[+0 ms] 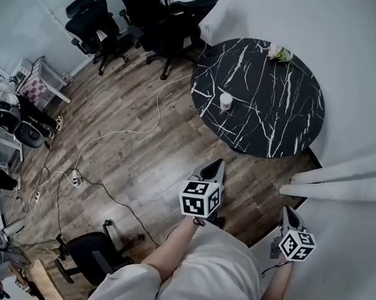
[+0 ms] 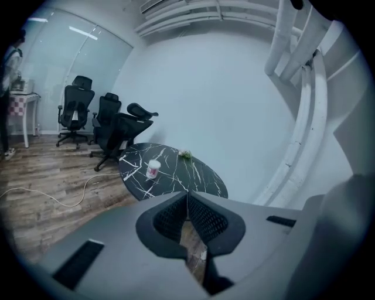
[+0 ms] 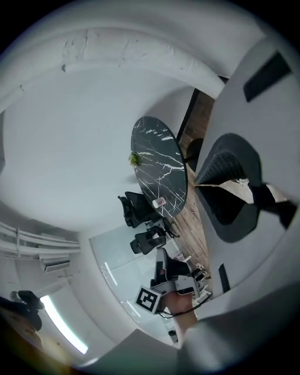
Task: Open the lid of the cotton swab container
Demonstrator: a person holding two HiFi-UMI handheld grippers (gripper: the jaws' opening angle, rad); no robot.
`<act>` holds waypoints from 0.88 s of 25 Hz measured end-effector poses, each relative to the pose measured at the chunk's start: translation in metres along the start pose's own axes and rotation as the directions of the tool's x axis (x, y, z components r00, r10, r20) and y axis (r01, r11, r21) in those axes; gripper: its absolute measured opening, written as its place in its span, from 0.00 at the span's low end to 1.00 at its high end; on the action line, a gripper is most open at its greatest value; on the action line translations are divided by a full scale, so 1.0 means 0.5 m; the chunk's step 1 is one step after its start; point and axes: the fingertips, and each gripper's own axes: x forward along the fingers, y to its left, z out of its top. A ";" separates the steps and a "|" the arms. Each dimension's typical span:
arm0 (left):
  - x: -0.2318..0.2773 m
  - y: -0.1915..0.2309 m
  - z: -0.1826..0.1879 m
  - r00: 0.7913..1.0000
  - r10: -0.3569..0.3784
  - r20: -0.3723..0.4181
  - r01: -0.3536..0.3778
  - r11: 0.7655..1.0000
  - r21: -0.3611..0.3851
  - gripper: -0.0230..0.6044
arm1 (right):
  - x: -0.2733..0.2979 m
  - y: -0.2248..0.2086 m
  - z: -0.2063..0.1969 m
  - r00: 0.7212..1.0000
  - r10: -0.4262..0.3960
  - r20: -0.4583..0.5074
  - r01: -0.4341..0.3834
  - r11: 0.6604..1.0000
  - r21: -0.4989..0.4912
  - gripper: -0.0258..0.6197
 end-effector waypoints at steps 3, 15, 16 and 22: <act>0.055 0.056 0.064 1.000 0.020 0.017 -0.020 1.000 0.011 0.07 | 0.079 0.018 0.077 1.000 0.027 -0.011 -0.028 0.997 -0.068 0.10; 0.227 0.252 0.220 0.994 0.105 0.042 -0.111 0.972 0.205 0.07 | 0.326 0.180 0.354 0.966 0.240 0.099 -0.206 0.941 -0.268 0.10; 0.250 0.257 0.220 0.995 0.089 0.044 -0.096 0.972 0.212 0.07 | 0.356 0.192 0.370 0.968 0.235 0.091 -0.200 0.937 -0.287 0.10; 0.350 0.304 0.185 1.000 0.000 -0.023 0.004 0.983 0.185 0.07 | 0.563 0.272 0.421 0.974 0.222 -0.034 -0.216 0.880 -0.423 0.10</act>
